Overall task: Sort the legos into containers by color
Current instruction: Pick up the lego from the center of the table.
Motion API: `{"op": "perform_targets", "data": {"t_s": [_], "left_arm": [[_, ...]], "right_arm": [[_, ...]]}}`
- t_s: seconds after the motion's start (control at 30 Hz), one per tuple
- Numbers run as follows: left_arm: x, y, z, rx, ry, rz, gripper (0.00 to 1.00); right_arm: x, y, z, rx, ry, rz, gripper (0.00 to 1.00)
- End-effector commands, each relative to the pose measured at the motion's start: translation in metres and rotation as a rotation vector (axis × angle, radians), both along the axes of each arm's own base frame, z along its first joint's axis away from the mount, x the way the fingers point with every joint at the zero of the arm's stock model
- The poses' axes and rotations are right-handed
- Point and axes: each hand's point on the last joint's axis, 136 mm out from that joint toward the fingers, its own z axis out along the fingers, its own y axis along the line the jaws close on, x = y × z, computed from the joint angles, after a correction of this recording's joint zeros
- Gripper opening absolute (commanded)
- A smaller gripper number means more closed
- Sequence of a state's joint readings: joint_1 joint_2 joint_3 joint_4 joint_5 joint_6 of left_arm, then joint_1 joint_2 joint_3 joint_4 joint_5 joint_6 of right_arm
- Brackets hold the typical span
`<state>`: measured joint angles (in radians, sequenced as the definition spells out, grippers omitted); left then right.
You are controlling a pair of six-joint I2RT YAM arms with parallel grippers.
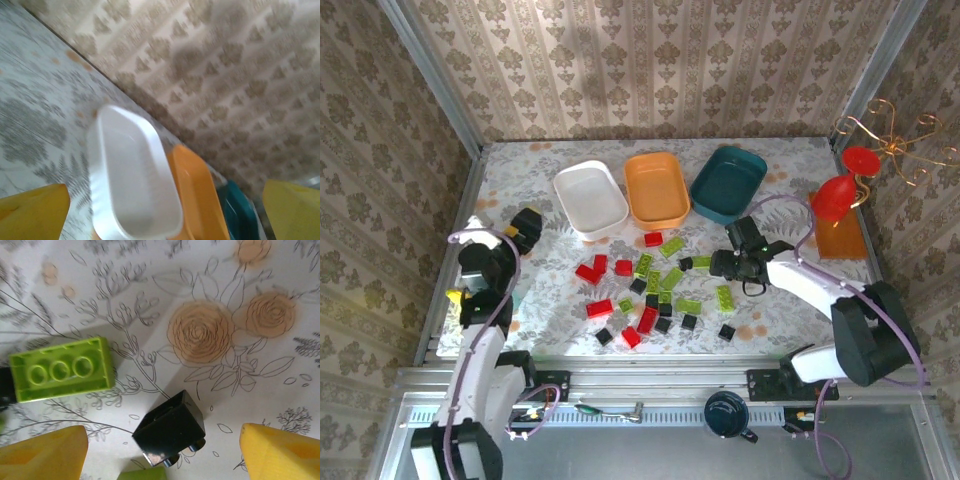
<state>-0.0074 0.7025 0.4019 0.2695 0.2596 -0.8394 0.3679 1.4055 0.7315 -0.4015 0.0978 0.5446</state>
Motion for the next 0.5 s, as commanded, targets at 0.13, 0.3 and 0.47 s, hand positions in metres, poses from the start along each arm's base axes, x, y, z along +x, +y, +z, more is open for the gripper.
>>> {"op": "perform_targets", "data": {"t_s": [0.13,0.3,0.47], "left_arm": [[-0.04,-0.053,-0.024,0.184,0.102,-0.197,1.0],[-0.054,-0.068,-0.042,0.254,0.159,-0.258,1.0],[-0.061,-0.078,-0.059,0.282,0.197,-0.294,1.0]], "right_arm": [[-0.002,-0.002,-0.014,-0.089,0.041,0.033,0.79],[0.005,-0.001,-0.019,-0.113,0.048,0.047,0.73],[0.008,0.004,-0.023,-0.108,0.05,0.067,0.68]]}}
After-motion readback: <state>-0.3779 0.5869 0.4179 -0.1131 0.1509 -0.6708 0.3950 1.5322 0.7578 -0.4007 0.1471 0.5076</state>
